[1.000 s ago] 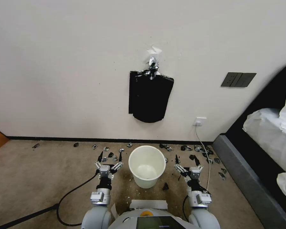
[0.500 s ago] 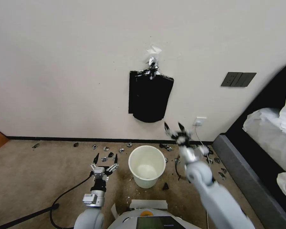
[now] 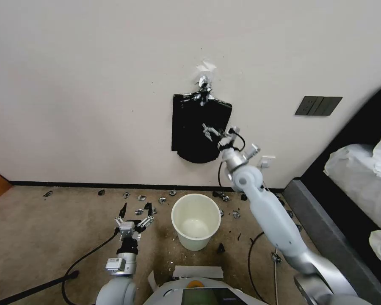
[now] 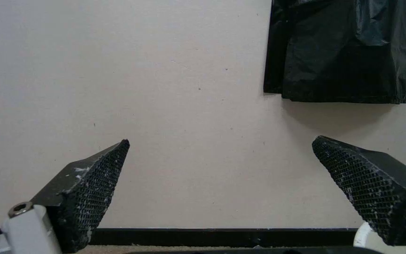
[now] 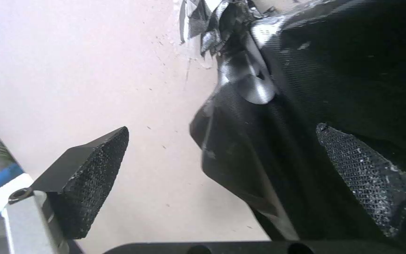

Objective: Place a trash bag onto the trash bin.

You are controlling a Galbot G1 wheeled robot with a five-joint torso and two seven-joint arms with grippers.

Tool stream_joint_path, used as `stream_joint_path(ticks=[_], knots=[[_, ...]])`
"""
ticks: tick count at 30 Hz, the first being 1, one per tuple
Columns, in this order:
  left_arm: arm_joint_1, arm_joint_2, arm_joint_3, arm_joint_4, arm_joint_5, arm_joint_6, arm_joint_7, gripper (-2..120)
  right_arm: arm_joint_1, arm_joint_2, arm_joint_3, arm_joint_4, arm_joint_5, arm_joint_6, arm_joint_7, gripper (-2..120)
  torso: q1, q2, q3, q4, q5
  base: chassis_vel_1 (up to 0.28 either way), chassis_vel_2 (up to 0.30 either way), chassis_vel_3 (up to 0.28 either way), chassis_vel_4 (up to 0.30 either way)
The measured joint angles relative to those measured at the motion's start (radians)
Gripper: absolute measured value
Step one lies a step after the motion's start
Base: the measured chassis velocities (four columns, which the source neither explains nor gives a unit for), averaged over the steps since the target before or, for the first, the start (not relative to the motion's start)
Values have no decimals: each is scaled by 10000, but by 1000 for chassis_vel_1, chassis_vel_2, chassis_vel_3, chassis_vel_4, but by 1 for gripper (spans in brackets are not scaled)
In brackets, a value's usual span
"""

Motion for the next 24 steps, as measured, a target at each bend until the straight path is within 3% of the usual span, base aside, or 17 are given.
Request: stream_joint_path(ticks=[10, 24], knots=[[119, -19, -38, -211, -37, -1, 38, 100, 779, 213, 72, -980, 808, -217, -482, 97, 0, 0, 0, -1, 0, 0, 0, 0, 0], [156, 0, -349, -251, -203, -11, 46, 100, 1678, 464, -57, -1829, 932, -385, -743, 100, 0, 0, 0, 1, 0, 0, 0, 0, 0]])
